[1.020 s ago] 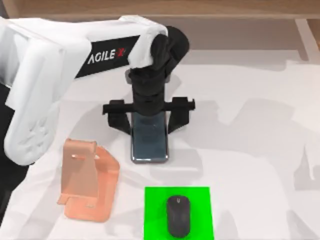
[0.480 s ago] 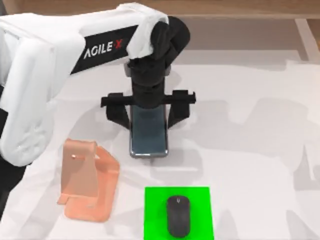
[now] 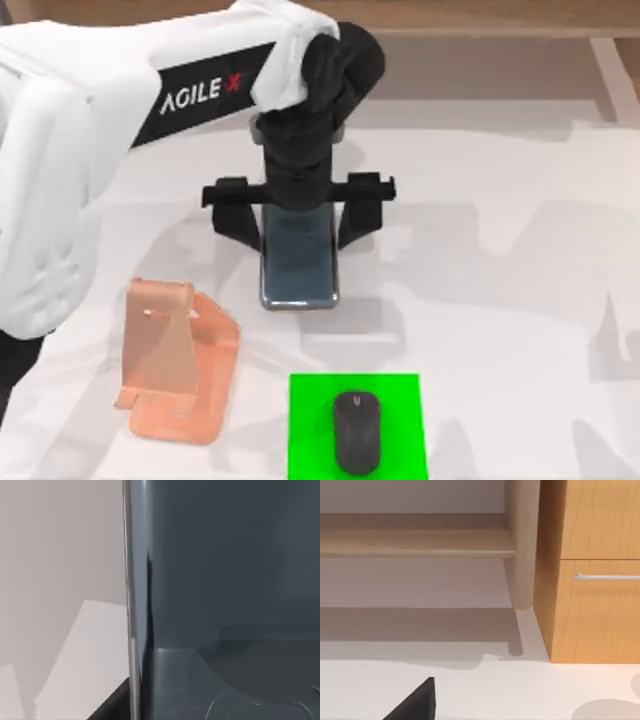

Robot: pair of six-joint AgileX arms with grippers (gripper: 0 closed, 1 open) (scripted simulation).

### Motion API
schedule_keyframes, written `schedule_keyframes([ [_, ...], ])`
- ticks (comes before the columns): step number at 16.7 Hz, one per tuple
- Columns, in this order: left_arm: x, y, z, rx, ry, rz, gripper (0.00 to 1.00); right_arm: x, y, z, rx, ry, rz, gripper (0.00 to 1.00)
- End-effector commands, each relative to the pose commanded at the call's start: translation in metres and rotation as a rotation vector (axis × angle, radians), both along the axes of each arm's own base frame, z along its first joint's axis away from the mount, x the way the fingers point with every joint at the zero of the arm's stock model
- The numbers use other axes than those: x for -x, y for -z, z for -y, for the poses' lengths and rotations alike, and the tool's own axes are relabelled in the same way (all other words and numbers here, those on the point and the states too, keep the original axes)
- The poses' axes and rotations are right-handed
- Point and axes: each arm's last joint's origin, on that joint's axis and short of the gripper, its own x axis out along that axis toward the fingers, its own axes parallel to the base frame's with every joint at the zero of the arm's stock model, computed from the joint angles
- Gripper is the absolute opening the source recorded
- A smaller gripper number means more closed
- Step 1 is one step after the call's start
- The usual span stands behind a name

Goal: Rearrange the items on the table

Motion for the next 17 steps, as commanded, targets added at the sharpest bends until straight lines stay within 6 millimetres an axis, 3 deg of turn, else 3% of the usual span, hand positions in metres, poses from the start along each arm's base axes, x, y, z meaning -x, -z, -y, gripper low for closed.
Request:
schedule_keyframes([
  [4,0.037,-0.038,0.010,-0.006,0.055,0.126,0.00,0.000,0.000,0.000,0.000,0.000,0.000,1.00],
  [9,0.121,-0.095,0.005,-0.007,0.140,0.371,0.00,0.000,0.000,0.000,0.000,0.000,0.000,1.00],
  [13,0.195,-0.121,-0.027,0.010,0.184,0.590,0.00,0.000,0.000,0.000,0.000,0.000,0.000,1.00],
  [17,0.254,-0.117,-0.072,0.037,0.192,0.789,0.00,0.000,0.000,0.000,0.000,0.000,0.000,1.00],
])
